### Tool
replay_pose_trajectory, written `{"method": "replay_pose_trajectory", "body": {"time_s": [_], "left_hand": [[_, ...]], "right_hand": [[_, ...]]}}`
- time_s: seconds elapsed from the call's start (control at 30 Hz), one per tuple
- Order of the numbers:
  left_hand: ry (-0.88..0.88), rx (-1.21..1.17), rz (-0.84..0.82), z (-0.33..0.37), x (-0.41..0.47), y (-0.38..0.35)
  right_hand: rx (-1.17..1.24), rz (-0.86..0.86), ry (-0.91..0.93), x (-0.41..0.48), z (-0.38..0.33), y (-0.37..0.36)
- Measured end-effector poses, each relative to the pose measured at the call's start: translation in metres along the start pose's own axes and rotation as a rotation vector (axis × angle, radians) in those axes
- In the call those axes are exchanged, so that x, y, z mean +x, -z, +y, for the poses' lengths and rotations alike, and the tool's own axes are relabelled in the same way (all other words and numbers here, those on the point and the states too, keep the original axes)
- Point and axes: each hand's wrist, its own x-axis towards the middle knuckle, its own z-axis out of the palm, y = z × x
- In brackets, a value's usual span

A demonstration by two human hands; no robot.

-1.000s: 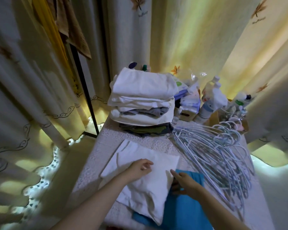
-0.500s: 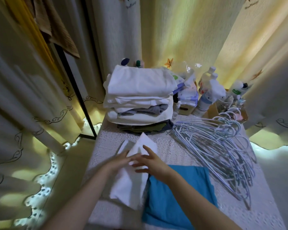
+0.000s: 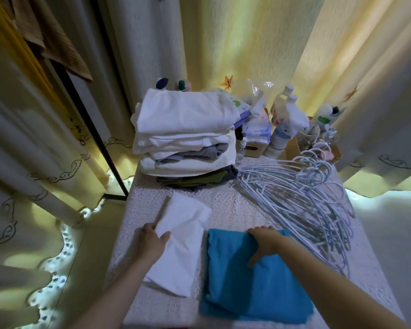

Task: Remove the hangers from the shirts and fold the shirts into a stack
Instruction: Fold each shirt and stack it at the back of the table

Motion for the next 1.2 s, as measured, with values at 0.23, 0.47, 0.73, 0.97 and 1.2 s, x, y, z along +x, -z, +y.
{"method": "replay_pose_trajectory", "body": {"time_s": [0.23,0.47,0.73,0.97,1.2], "left_hand": [[0.025,-0.124,-0.377,-0.001,0.011,0.022],[0.059,-0.280,-0.521,-0.002,-0.002,0.025],[0.062,-0.427,-0.157,-0.009,-0.023,0.061],[0.035,-0.609,-0.054,-0.012,-0.023,0.150],[0.031,-0.710,-0.315,0.042,-0.047,0.099]], "right_hand": [[0.170,-0.245,0.029,-0.020,0.001,0.021],[0.907,-0.328,0.219,-0.081,-0.011,0.078],[1.590,-0.252,0.461,-0.087,-0.050,0.104],[1.406,-0.013,-0.113,-0.022,-0.042,0.010],[1.159,-0.123,-0.247,-0.012,-0.020,-0.001]]}}
